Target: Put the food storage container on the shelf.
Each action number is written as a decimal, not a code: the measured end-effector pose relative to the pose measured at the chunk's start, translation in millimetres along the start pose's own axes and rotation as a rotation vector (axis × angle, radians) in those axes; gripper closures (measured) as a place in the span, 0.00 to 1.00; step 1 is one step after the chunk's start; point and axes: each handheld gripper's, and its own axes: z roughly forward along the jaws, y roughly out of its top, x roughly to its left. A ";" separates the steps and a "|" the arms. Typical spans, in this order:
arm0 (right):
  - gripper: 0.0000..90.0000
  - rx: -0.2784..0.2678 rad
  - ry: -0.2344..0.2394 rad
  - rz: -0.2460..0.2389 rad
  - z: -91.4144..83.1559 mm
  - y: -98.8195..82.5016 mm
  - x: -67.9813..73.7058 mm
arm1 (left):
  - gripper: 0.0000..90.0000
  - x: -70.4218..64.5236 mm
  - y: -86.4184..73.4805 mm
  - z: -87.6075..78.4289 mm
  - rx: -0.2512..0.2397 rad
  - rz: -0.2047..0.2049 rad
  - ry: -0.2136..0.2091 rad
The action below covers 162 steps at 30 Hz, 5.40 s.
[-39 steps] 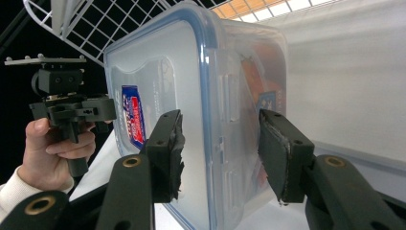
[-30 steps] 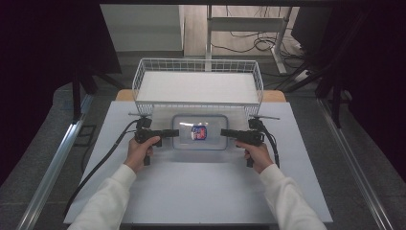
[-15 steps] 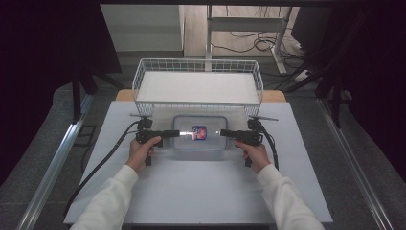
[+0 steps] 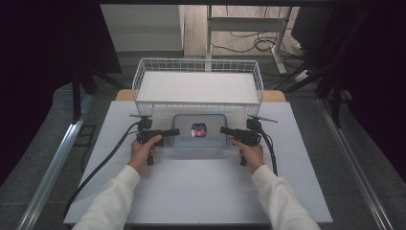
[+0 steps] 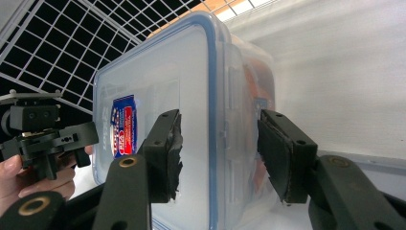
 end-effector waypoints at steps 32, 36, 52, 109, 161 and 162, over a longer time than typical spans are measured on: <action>0.46 0.034 -0.087 -0.372 -54.9 -44.4 30.7 | 0.26 -42.6 -53.8 -67.5 0.021 0.230 0.113; 0.53 0.074 -0.089 -0.464 -56.8 -55.7 40.4 | 0.26 -58.5 -69.7 -78.3 0.052 0.320 0.145; 0.99 0.262 -0.076 -0.768 -8.5 -90.1 81.4 | 0.27 -82.5 -113.7 -103.6 0.119 0.455 0.253; 0.99 0.085 -0.238 -0.653 74.9 -29.0 75.0 | 0.26 -83.9 -117.9 -104.9 0.137 0.458 0.243; 0.36 0.037 -0.162 -0.683 -139.3 -103.5 41.1 | 0.26 -81.2 -116.9 -104.1 0.146 0.477 0.292; 0.35 0.037 -0.160 -0.683 -139.4 -103.3 41.3 | 0.26 -81.1 -116.9 -103.9 0.147 0.478 0.292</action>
